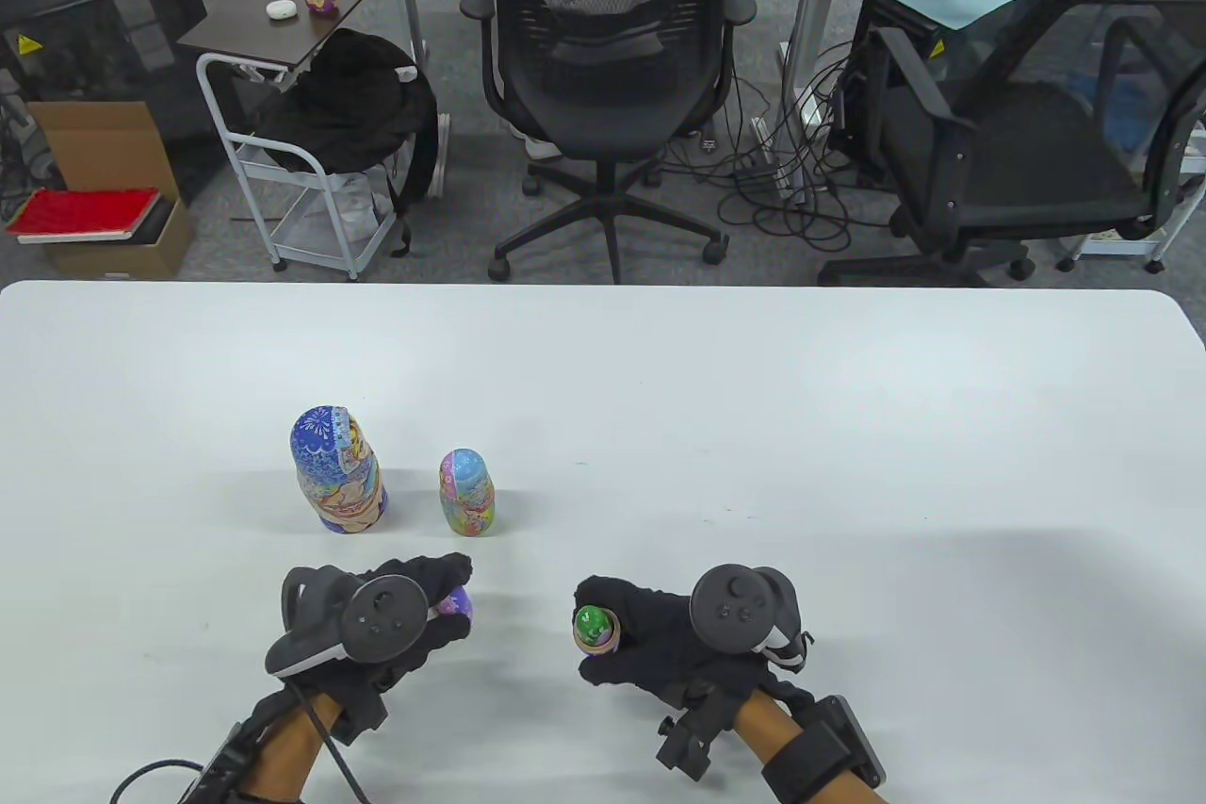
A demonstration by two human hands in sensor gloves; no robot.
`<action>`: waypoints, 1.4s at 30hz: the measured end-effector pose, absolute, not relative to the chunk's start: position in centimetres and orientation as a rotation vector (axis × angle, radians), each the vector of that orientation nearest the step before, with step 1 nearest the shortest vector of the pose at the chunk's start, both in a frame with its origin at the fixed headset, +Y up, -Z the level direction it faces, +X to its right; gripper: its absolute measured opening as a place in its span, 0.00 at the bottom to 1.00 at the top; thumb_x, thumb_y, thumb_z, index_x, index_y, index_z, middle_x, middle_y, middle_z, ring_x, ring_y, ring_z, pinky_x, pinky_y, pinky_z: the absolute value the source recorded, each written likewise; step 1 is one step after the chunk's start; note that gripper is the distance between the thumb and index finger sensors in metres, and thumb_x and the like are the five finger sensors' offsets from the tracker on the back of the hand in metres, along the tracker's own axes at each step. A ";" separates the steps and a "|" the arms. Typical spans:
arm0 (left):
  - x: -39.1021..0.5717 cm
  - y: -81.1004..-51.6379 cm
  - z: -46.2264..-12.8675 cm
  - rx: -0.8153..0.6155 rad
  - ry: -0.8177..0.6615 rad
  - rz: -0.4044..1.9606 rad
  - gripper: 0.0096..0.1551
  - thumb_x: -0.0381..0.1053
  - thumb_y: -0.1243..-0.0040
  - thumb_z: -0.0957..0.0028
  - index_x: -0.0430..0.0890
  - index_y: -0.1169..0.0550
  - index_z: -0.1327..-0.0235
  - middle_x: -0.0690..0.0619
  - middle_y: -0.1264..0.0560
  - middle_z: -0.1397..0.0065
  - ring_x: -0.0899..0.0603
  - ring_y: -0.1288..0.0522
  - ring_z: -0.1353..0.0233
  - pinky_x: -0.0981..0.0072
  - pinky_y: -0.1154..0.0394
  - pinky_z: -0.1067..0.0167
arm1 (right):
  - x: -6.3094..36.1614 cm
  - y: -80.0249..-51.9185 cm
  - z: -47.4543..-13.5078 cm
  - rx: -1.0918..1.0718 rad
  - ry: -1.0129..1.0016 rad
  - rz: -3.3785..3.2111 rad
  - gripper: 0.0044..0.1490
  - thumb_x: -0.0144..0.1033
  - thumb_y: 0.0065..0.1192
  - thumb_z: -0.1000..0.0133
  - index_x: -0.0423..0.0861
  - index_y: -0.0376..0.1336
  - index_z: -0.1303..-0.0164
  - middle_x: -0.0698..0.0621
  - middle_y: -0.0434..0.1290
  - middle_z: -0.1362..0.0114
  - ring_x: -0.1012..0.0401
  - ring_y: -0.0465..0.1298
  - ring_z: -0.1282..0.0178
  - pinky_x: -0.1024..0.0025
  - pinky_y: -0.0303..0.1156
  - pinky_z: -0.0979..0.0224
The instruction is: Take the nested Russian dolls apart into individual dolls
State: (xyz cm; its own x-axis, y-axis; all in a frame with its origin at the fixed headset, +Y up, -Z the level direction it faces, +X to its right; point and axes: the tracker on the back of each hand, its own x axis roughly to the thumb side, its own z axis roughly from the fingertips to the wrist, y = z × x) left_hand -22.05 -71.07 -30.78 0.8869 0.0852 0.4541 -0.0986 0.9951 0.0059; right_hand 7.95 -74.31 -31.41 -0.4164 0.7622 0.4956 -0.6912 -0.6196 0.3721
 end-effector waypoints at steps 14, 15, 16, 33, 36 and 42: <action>-21.8 -73.8 -32.1 -0.148 -0.415 0.018 0.40 0.62 0.33 0.49 0.47 0.29 0.26 0.44 0.21 0.30 0.37 0.17 0.37 0.55 0.17 0.42 | 8.0 -74.3 -31.5 0.809 0.146 2.087 0.50 0.46 0.82 0.58 0.41 0.61 0.28 0.39 0.79 0.34 0.44 0.81 0.39 0.64 0.82 0.40; -21.8 -73.4 -31.9 -0.131 -0.425 0.020 0.44 0.65 0.34 0.50 0.47 0.32 0.24 0.42 0.23 0.28 0.36 0.19 0.35 0.53 0.19 0.40 | 8.0 -74.3 -31.5 0.810 0.141 2.094 0.50 0.46 0.82 0.58 0.41 0.61 0.28 0.39 0.79 0.35 0.45 0.81 0.39 0.64 0.82 0.40; -21.7 -72.9 -31.7 -0.100 -0.443 0.034 0.46 0.69 0.36 0.52 0.47 0.32 0.23 0.41 0.25 0.27 0.34 0.20 0.34 0.52 0.20 0.39 | 8.1 -74.3 -31.5 0.811 0.136 2.103 0.51 0.46 0.82 0.58 0.41 0.61 0.28 0.38 0.79 0.35 0.44 0.82 0.40 0.64 0.82 0.40; -12.6 -67.9 -27.1 0.327 -0.780 0.363 0.30 0.62 0.32 0.48 0.50 0.22 0.36 0.48 0.16 0.39 0.41 0.14 0.44 0.59 0.15 0.47 | 7.1 -73.9 -30.6 0.848 0.037 2.189 0.52 0.47 0.82 0.59 0.36 0.62 0.30 0.37 0.80 0.37 0.45 0.83 0.42 0.64 0.84 0.43; -12.7 -68.0 -27.2 0.295 -0.792 0.389 0.29 0.59 0.30 0.48 0.49 0.21 0.37 0.46 0.16 0.39 0.40 0.14 0.45 0.59 0.15 0.47 | 7.0 -73.9 -30.5 0.873 0.032 2.213 0.52 0.47 0.82 0.59 0.36 0.62 0.30 0.37 0.80 0.37 0.45 0.83 0.42 0.65 0.84 0.43; -13.8 -65.9 -27.1 0.300 -0.809 0.433 0.28 0.58 0.31 0.47 0.48 0.21 0.37 0.46 0.16 0.39 0.40 0.14 0.44 0.59 0.15 0.47 | 6.8 -73.9 -30.5 0.881 0.055 2.207 0.52 0.47 0.82 0.59 0.37 0.62 0.29 0.37 0.80 0.36 0.44 0.83 0.41 0.64 0.84 0.42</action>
